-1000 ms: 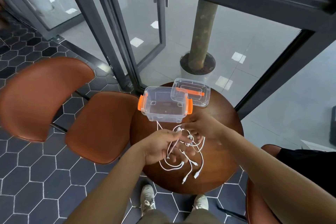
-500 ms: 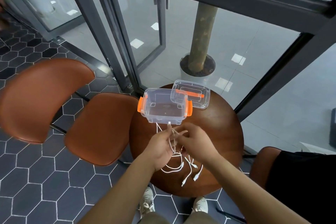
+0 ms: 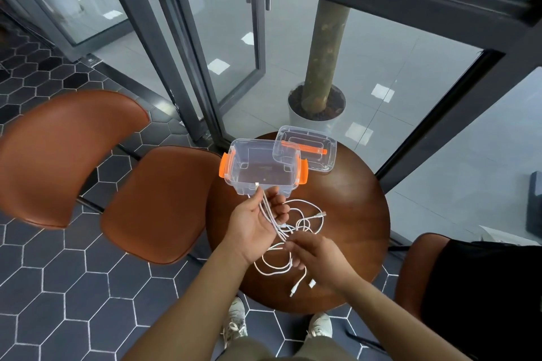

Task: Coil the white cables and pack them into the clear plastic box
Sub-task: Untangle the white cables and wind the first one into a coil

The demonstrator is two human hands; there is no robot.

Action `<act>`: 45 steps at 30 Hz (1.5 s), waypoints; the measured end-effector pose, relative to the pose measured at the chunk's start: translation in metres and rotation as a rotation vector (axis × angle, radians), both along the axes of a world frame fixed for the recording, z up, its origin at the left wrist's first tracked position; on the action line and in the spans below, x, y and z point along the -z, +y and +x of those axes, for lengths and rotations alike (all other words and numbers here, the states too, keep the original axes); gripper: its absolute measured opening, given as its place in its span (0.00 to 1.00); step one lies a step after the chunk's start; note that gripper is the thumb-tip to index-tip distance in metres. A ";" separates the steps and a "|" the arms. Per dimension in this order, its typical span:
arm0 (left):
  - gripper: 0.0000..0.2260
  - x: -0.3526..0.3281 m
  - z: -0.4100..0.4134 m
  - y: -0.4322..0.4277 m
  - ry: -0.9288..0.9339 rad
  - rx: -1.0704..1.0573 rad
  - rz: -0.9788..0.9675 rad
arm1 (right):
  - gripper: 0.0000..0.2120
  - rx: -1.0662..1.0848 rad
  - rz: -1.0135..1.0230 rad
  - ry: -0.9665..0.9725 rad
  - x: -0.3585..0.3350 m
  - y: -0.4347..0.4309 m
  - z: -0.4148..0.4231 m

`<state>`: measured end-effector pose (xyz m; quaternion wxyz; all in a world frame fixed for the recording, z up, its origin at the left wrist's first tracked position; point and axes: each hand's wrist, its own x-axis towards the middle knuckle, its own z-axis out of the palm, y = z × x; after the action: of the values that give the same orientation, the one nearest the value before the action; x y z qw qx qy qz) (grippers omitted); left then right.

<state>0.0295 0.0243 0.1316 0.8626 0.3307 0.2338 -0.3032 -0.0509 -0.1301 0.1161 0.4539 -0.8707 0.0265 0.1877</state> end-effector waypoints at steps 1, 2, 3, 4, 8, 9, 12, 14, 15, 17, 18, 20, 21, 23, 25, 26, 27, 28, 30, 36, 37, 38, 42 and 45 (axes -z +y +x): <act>0.17 0.000 -0.001 0.000 -0.005 0.004 -0.008 | 0.12 -0.068 -0.045 -0.022 0.005 -0.007 0.002; 0.18 -0.001 -0.003 0.000 -0.011 0.010 -0.015 | 0.12 -0.130 -0.088 -0.041 0.009 -0.013 0.004; 0.18 -0.002 -0.004 -0.001 -0.020 0.015 -0.015 | 0.12 -0.181 -0.119 -0.053 0.012 -0.018 0.008; 0.19 -0.002 -0.005 -0.001 -0.027 0.024 -0.014 | 0.12 -0.219 -0.138 -0.048 0.015 -0.023 0.013; 0.18 -0.002 -0.009 0.003 -0.031 0.085 -0.017 | 0.13 -0.351 -0.256 0.032 0.020 -0.037 0.030; 0.18 -0.003 -0.009 0.005 -0.036 0.100 -0.031 | 0.13 -0.380 -0.311 0.045 0.021 -0.040 0.035; 0.21 -0.006 -0.006 0.011 -0.066 0.207 -0.039 | 0.15 -0.367 -0.404 0.070 0.011 -0.047 0.054; 0.23 -0.006 -0.004 0.013 -0.095 0.355 0.024 | 0.13 -0.285 -0.351 0.090 -0.002 -0.043 0.069; 0.23 -0.008 -0.004 0.013 -0.112 0.433 0.072 | 0.11 -0.237 -0.300 0.107 -0.009 -0.040 0.077; 0.23 -0.009 -0.003 0.013 -0.153 0.566 0.143 | 0.11 -0.152 -0.173 0.154 -0.021 -0.033 0.090; 0.24 -0.008 -0.003 0.013 -0.174 0.613 0.171 | 0.12 -0.117 -0.116 0.170 -0.026 -0.030 0.094; 0.25 -0.008 -0.002 0.013 -0.222 0.673 0.232 | 0.13 -0.070 -0.040 0.173 -0.036 -0.024 0.096; 0.25 -0.009 -0.002 0.012 -0.241 0.692 0.264 | 0.13 -0.049 0.000 0.176 -0.041 -0.022 0.096; 0.24 -0.008 -0.002 0.010 -0.255 0.705 0.315 | 0.12 -0.016 0.055 0.197 -0.049 -0.017 0.095; 0.24 -0.007 -0.003 0.010 -0.252 0.696 0.348 | 0.12 0.011 0.084 0.210 -0.054 -0.014 0.093; 0.24 -0.005 -0.002 0.009 -0.242 0.678 0.357 | 0.12 0.030 0.108 0.223 -0.055 -0.013 0.092; 0.23 -0.004 -0.002 0.008 -0.228 0.645 0.351 | 0.12 0.058 0.143 0.241 -0.056 -0.011 0.089; 0.23 -0.003 -0.002 0.007 -0.205 0.588 0.330 | 0.12 0.094 0.182 0.251 -0.056 -0.009 0.086; 0.23 -0.001 -0.002 0.003 -0.146 0.426 0.251 | 0.08 0.162 0.248 0.246 -0.057 -0.001 0.077; 0.23 0.006 -0.010 -0.007 -0.053 0.182 0.233 | 0.08 0.107 -0.072 0.015 -0.047 0.029 0.037; 0.22 0.007 -0.010 -0.007 -0.028 0.139 0.209 | 0.08 0.080 -0.160 -0.032 -0.044 0.032 0.031; 0.23 0.008 -0.008 -0.007 -0.012 0.091 0.185 | 0.09 0.060 -0.220 -0.071 -0.041 0.033 0.025; 0.24 0.005 0.000 -0.004 -0.015 -0.088 0.046 | 0.05 0.053 -0.193 -0.162 -0.030 0.034 0.000; 0.23 -0.003 0.002 0.000 -0.050 -0.051 -0.016 | 0.04 0.125 -0.118 -0.172 -0.015 0.020 -0.005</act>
<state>0.0320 0.0248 0.1349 0.8783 0.3250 0.2182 -0.2744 -0.0555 -0.1102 0.1307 0.4134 -0.9053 0.0525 0.0819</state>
